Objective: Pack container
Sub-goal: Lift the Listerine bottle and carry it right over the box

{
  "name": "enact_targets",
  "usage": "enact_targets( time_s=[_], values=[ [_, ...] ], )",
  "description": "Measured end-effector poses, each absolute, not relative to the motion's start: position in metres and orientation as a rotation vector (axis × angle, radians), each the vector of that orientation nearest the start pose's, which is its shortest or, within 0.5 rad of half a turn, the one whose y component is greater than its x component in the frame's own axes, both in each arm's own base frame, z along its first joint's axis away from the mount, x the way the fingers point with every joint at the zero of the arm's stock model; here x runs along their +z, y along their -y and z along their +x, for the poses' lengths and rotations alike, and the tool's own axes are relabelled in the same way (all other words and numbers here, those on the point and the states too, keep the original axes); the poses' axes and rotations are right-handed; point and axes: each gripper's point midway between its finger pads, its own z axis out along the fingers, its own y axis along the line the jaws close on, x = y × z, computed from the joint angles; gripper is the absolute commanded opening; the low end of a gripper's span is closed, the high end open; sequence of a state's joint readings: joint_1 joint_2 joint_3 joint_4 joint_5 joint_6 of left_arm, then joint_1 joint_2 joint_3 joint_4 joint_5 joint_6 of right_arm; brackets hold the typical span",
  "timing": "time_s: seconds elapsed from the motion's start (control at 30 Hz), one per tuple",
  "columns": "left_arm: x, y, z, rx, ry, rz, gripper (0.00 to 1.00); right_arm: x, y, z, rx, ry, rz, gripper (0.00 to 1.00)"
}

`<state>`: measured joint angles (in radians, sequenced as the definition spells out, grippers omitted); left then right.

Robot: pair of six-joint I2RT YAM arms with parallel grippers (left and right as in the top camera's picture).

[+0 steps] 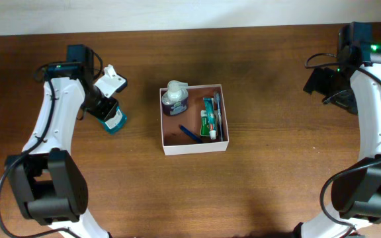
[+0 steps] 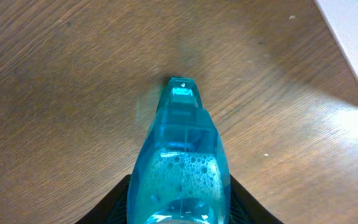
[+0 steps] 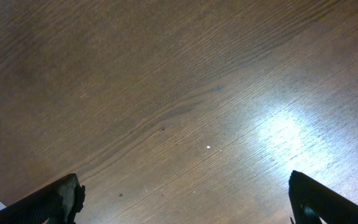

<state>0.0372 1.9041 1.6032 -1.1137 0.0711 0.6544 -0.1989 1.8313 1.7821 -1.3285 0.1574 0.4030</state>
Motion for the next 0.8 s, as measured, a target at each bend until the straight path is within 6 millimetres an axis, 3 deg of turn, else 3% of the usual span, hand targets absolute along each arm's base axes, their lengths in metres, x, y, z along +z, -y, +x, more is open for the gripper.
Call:
enact_targets(
  time_s=[0.4,0.53,0.63,0.8],
  values=[
    [0.148,0.041,0.397,-0.033,-2.791,0.991,0.32,0.177,0.102,0.370,-0.201,-2.789,0.889,0.98],
    [0.167,0.042,0.399,-0.012,-2.820,0.861,0.27,0.177,0.102,0.370,-0.200,-2.789,0.890,0.98],
    [0.181,0.039,0.395,-0.010,-2.858,0.718,0.13,0.177,0.102,0.370,-0.201,-2.789,0.889,0.98],
    [0.208,0.042,0.388,-0.053,-2.859,0.457,0.12,0.177,0.102,0.370,-0.201,-2.789,0.889,0.98]
  ],
)
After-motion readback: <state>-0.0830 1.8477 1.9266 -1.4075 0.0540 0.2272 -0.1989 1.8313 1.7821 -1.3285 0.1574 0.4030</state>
